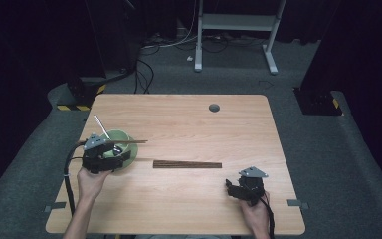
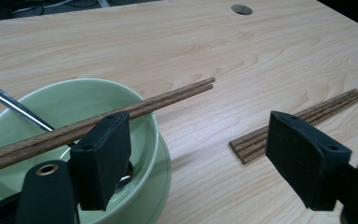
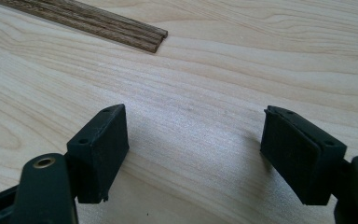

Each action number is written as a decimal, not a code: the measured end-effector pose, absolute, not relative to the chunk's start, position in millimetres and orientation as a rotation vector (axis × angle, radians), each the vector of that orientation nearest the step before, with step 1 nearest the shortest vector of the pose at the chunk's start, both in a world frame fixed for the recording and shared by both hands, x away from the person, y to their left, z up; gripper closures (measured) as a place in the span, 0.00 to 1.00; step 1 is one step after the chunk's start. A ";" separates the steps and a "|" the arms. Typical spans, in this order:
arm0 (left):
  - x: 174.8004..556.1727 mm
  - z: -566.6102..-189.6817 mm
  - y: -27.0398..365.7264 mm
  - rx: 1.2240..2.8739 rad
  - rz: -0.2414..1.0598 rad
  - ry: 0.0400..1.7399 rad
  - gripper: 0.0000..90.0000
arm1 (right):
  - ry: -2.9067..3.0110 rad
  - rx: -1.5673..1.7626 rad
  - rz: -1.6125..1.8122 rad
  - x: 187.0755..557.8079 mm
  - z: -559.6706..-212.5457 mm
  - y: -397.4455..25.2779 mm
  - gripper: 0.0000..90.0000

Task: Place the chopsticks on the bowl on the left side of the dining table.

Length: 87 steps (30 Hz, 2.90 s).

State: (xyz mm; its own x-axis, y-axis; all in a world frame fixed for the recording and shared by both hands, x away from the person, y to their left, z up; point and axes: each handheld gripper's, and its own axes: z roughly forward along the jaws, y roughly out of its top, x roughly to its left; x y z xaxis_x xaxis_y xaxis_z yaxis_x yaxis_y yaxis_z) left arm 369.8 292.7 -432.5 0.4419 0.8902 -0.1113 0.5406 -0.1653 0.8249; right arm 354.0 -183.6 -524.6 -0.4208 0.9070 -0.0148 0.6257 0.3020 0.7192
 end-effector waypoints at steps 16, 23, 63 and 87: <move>366.1 -430.4 280.3 1.837 0.503 1.182 0.25 | 2.155 1.367 0.903 354.0 -524.6 -183.6 0.25; 364.1 -430.4 275.5 1.839 0.496 1.168 0.25 | 2.155 1.366 0.903 354.0 -524.6 -183.6 0.25; 359.3 -439.1 252.8 1.829 0.427 1.112 0.26 | 2.155 1.367 0.903 354.0 -524.5 -183.6 0.25; 352.9 -450.4 236.9 1.855 0.377 1.077 0.26 | 2.155 1.367 0.903 354.0 -524.5 -183.6 0.25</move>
